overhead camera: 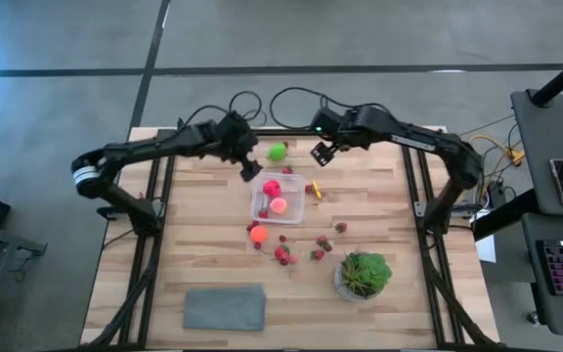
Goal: Pick and placing Produce into tupperware
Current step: Put the green melon into the transparent bin
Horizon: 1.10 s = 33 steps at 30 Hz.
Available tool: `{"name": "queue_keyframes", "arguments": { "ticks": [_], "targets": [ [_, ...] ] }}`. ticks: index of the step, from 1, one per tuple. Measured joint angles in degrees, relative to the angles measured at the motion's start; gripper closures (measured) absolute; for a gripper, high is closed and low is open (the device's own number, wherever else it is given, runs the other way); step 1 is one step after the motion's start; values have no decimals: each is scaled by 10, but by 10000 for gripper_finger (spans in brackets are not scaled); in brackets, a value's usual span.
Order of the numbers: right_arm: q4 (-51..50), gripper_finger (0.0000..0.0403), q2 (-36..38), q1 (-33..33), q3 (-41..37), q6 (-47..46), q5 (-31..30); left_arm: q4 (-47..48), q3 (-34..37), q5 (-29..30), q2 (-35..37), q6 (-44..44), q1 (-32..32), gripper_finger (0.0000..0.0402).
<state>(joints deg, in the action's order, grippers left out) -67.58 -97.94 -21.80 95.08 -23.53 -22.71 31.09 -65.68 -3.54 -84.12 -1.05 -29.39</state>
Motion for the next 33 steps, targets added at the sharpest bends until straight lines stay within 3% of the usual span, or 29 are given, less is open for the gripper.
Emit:
{"name": "queue_keyframes", "arguments": {
  "ticks": [7, 14, 17, 21, 33],
  "targets": [
    [3, 71, 112, -4, -77, -15, -29, -46, -41, -43, -84, 10, -40, 67],
    [39, 72, 208, -31, -162, -45, -46, -54, -70, -47, -136, 22, -40, 118],
    [54, 73, 239, -49, -195, -75, -46, -77, -72, -41, -156, 77, -44, 133],
    [50, 70, 273, -52, -233, -132, -45, -86, -72, -34, -175, 138, -45, 137],
    [92, 71, 307, -51, -310, -186, -59, -108, -76, -32, -222, 134, -54, 137]
  ]
}}
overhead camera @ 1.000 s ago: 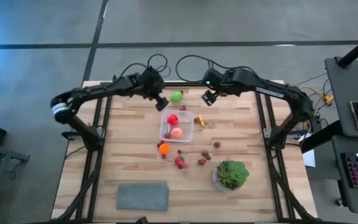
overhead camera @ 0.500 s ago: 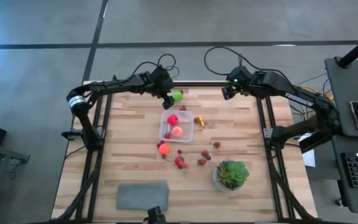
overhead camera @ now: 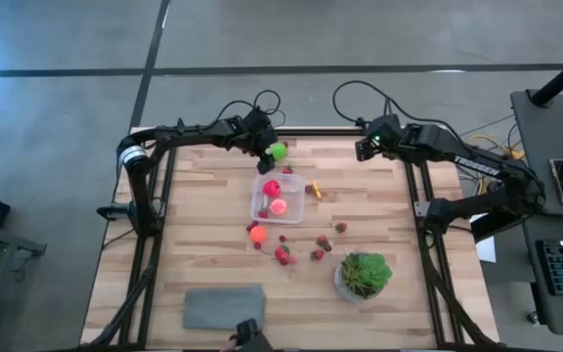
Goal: Pick and placing Produce into tupperware
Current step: Put the green melon into the transparent bin
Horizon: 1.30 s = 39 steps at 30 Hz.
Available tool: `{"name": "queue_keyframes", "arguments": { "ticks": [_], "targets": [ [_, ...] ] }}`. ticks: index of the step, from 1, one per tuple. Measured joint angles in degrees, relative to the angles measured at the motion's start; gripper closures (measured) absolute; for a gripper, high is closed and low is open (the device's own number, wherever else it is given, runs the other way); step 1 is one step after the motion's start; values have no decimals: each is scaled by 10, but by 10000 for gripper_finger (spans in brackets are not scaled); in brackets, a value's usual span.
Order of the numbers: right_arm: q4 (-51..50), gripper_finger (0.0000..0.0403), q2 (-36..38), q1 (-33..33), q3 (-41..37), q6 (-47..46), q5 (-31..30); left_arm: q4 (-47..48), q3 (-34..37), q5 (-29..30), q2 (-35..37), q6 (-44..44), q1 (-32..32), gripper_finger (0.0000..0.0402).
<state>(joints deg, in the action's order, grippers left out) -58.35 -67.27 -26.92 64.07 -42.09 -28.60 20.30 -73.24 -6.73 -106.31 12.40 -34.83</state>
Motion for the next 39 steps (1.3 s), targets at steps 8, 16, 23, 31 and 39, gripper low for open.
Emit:
{"name": "queue_keyframes", "arguments": {
  "ticks": [8, 16, 23, 31, 39],
  "targets": [
    [8, 67, -7, -9, -22, 5, -15, -52, -16, 13, -29, -44, -7, 137],
    [9, 71, -5, -25, -16, 24, -16, -35, -76, -3, -85, -60, -7, 137],
    [8, 72, -3, -39, -6, 37, -16, 66, -136, -3, -125, -61, -8, 137],
    [8, 76, -1, -51, -7, 59, -15, 111, -147, -3, -129, -60, -9, 137],
    [8, 76, -1, -61, -7, 66, -15, 112, -146, -3, -135, -60, -9, 137]
  ]
}}
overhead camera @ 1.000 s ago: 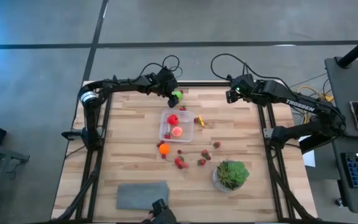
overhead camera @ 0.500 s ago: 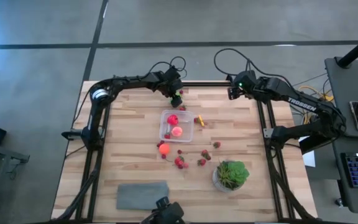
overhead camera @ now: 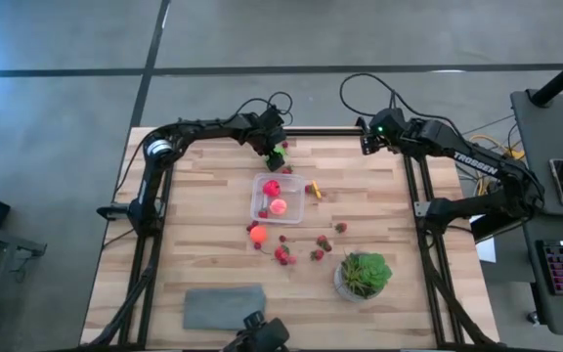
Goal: Pick and placing Produce into tupperware
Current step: Put the green melon into the transparent bin
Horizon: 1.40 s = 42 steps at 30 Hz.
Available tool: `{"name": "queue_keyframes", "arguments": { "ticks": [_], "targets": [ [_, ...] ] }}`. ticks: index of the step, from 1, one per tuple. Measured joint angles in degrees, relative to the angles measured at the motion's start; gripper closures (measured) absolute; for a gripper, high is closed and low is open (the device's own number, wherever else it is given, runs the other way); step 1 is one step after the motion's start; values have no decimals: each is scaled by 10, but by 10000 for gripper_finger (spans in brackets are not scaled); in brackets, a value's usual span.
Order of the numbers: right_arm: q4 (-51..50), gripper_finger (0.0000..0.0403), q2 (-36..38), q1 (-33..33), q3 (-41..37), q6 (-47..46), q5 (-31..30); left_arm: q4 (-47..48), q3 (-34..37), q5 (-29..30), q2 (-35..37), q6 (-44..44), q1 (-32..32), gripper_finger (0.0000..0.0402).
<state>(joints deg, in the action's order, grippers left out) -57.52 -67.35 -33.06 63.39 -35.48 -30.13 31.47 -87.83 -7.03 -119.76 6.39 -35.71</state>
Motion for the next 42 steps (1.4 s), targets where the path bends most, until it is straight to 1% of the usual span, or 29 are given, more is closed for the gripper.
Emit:
{"name": "queue_keyframes", "arguments": {
  "ticks": [7, 13, 16, 18, 22, 25, 28, 31, 33, 36, 40, 42],
  "targets": [
    [1, 76, 0, 0, 0, 15, 0, -8, 0, -2, -1, 6, -1, 141],
    [2, 76, 0, 0, -1, 26, 0, -9, 0, -3, -1, 30, -2, 187],
    [2, 76, 0, 0, -1, 28, 0, -9, 0, -4, -1, 30, -2, 201],
    [2, 77, 0, 0, -1, 30, 0, -7, -2, -4, -1, 30, -2, 199],
    [2, 76, 0, 0, -1, 32, 1, 26, -11, -4, 6, 30, 1, 180],
    [2, 76, 0, 0, -1, 41, 5, 53, -16, -8, 35, 31, 5, 174],
    [4, 76, 1, 0, -1, 57, 5, 60, -12, -16, 76, 31, 6, 173],
    [10, 77, 2, 0, -1, 80, 7, 71, -9, -53, 122, 29, 8, 172],
    [15, 77, 2, 0, -1, 99, 17, 85, -9, -90, 151, 22, 14, 172],
    [29, 78, 1, 0, -1, 126, 37, 108, -7, -119, 185, -15, 29, 172],
    [57, 78, 1, 0, -3, 153, 62, 165, 7, -121, 211, -64, 62, 172],
    [68, 78, 1, 0, -3, 167, 68, 177, 17, -126, 214, -87, 86, 171]
  ]
}}
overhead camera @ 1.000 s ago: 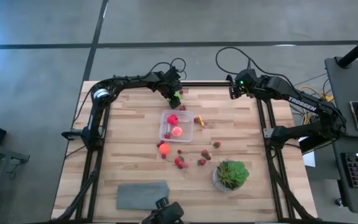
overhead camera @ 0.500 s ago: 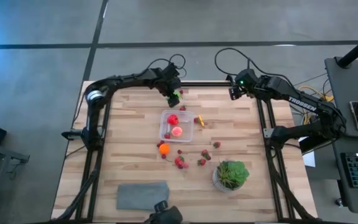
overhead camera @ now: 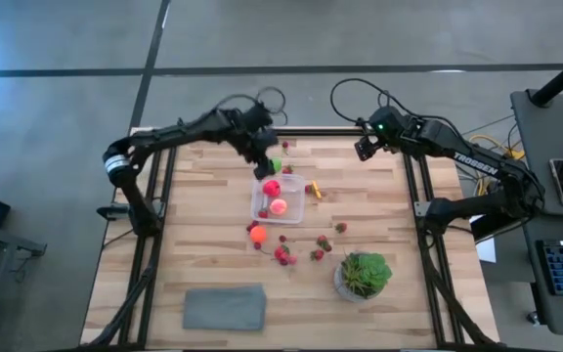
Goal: Pick and placing Produce into tupperware
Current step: Put the green melon into the transparent bin, then put the red strawberry into the transparent bin
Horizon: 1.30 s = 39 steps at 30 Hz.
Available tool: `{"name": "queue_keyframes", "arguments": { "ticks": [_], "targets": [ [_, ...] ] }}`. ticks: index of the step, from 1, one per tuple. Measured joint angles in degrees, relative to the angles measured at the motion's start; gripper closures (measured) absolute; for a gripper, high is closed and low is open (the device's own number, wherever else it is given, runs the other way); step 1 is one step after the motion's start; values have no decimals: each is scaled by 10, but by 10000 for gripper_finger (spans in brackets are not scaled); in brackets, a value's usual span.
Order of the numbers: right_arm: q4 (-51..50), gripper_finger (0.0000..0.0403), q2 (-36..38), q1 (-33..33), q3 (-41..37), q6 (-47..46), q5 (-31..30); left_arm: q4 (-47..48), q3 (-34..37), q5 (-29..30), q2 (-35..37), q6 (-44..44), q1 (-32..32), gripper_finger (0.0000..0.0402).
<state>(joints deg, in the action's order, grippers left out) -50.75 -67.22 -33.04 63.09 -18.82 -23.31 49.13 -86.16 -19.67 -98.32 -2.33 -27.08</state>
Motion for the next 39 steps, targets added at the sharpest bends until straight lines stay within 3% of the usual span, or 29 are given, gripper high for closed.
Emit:
{"name": "queue_keyframes", "arguments": {
  "ticks": [5, 10, 15, 24, 27, 35, 39],
  "targets": [
    [12, 78, 0, 0, 0, 24, 9, -16, 51, -7, -2, -29, 72, 171],
    [10, 78, 0, 0, -1, 8, 41, -48, 108, 69, -13, -33, 119, 171],
    [8, 78, 0, 1, -5, -21, 132, -88, 136, 113, -12, -34, 125, 171],
    [-29, 78, -2, 21, -7, -61, 172, -103, 153, 141, -11, -79, 126, 168],
    [-30, 78, -4, 36, -10, -64, 212, -103, 152, 140, -11, -79, 127, 155],
    [-32, 76, -4, 82, -12, -82, 216, -101, 153, 140, -13, -78, 142, 86],
    [-62, 76, -4, 107, -13, -63, 234, -101, 149, 143, 5, -49, 143, 70]
  ]
}}
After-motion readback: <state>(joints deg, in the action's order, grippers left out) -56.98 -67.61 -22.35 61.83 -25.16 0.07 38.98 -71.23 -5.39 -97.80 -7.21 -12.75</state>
